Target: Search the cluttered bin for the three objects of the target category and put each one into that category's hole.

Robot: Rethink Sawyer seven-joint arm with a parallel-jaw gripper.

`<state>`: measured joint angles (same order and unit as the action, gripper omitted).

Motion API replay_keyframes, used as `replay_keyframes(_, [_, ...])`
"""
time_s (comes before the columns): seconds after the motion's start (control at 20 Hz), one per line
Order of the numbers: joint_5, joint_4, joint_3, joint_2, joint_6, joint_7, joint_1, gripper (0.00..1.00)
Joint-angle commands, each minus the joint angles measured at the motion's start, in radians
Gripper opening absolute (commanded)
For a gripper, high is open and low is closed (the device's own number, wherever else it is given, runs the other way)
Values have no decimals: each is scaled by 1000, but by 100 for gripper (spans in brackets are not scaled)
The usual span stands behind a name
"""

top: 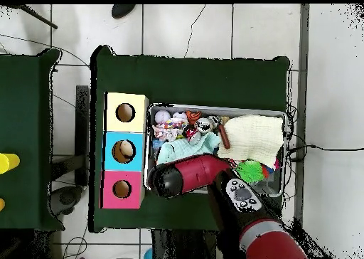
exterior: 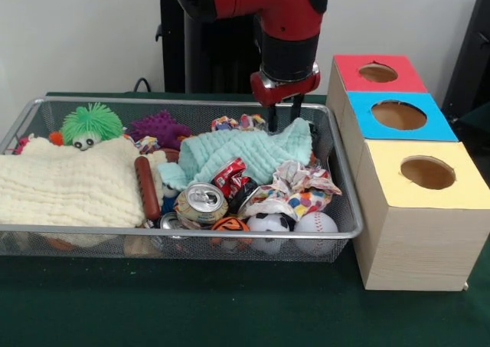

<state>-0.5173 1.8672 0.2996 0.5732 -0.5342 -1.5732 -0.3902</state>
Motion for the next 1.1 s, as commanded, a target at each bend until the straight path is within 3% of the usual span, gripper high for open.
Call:
replay_keyframes(0.05, [-44, -150, -61, -61, -215, 9, 44, 100])
replay_keyframes(0.25, [-57, -185, -88, -74, -280, -5, 79, 100])
replay_keyframes(0.45, [-54, -192, -96, -82, -279, -21, 99, 100])
replay_keyframes(1.1, [-18, -186, -90, -158, -57, -149, 217, 100])
